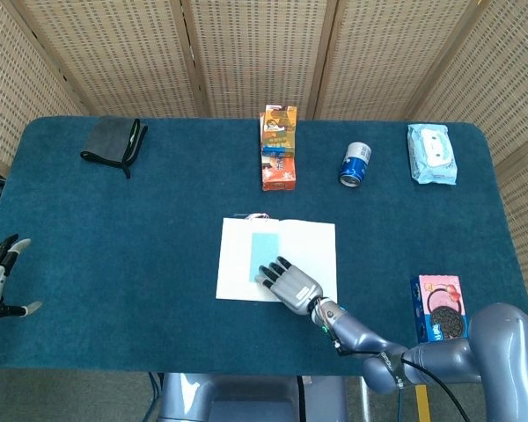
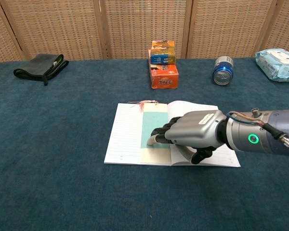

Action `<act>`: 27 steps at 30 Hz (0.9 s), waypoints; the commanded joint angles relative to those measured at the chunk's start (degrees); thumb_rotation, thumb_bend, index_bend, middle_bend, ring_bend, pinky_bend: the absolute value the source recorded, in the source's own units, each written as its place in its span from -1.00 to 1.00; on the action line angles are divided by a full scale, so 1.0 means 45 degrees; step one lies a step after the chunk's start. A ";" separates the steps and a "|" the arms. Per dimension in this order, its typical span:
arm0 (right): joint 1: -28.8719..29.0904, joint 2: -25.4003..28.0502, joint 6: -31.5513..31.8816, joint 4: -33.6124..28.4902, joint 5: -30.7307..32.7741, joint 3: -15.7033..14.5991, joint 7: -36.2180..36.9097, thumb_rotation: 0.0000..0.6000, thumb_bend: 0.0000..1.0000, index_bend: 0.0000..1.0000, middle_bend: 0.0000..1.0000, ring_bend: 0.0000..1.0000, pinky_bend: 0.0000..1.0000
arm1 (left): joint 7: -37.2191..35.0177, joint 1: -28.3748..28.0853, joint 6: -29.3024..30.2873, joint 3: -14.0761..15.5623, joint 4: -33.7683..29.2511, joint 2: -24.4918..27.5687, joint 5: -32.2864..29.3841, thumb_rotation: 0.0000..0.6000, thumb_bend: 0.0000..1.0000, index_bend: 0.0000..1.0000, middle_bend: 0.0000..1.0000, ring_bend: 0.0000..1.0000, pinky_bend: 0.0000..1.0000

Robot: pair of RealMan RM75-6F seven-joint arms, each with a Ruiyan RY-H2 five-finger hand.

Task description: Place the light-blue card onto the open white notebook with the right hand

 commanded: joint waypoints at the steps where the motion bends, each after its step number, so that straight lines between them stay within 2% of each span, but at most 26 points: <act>1: 0.0018 0.0007 0.0032 -0.0043 0.0015 0.0013 -0.0030 1.00 1.00 -1.00 -1.00 -1.00 -1.00 | 0.0014 -0.0001 -0.0001 0.0005 -0.0003 -0.0001 0.0007 1.00 -1.00 -1.00 -1.00 -1.00 -1.00; 13: -0.0013 0.0253 0.0116 -0.0406 -0.0326 0.0178 0.0251 1.00 1.00 -1.00 -1.00 -1.00 -1.00 | -0.0001 0.0002 0.0001 0.0018 -0.0001 0.0003 0.0038 1.00 -1.00 -1.00 -1.00 -1.00 -1.00; 21: -0.0459 0.1130 0.0863 -0.1309 -0.2390 0.0922 0.1669 1.00 0.99 -1.00 -1.00 -1.00 -1.00 | -0.0019 0.0013 0.0035 0.0019 -0.0033 0.0009 0.0072 1.00 -1.00 -1.00 -1.00 -1.00 -1.00; 23: -0.0797 0.1679 0.1405 -0.1778 -0.3423 0.1219 0.2533 1.00 0.61 -1.00 -1.00 -1.00 -1.00 | -0.0057 0.0021 0.0040 0.0028 -0.0037 0.0022 0.0108 1.00 -1.00 -1.00 -1.00 -1.00 -1.00; 25: -0.1232 0.2251 0.2109 -0.2076 -0.4484 0.1386 0.3404 1.00 -0.19 -1.00 -1.00 -1.00 -1.00 | -0.0130 0.0030 0.0042 0.0036 -0.0044 0.0047 0.0157 1.00 -1.00 -1.00 -1.00 -1.00 -1.00; 26: -0.1628 0.2677 0.2792 -0.2158 -0.5238 0.1390 0.3891 1.00 -0.48 -1.00 -1.00 -1.00 -1.00 | -0.0208 0.0048 0.0069 0.0038 -0.0051 0.0080 0.0203 1.00 -1.00 -1.00 -1.00 -1.00 -1.00; 27: -0.1907 0.2924 0.3216 -0.2162 -0.5741 0.1305 0.4211 1.00 -0.63 -1.00 -1.00 -1.00 -1.00 | -0.0260 0.0063 0.0093 0.0040 -0.0053 0.0102 0.0239 1.00 -1.00 -1.00 -1.00 -1.00 -1.00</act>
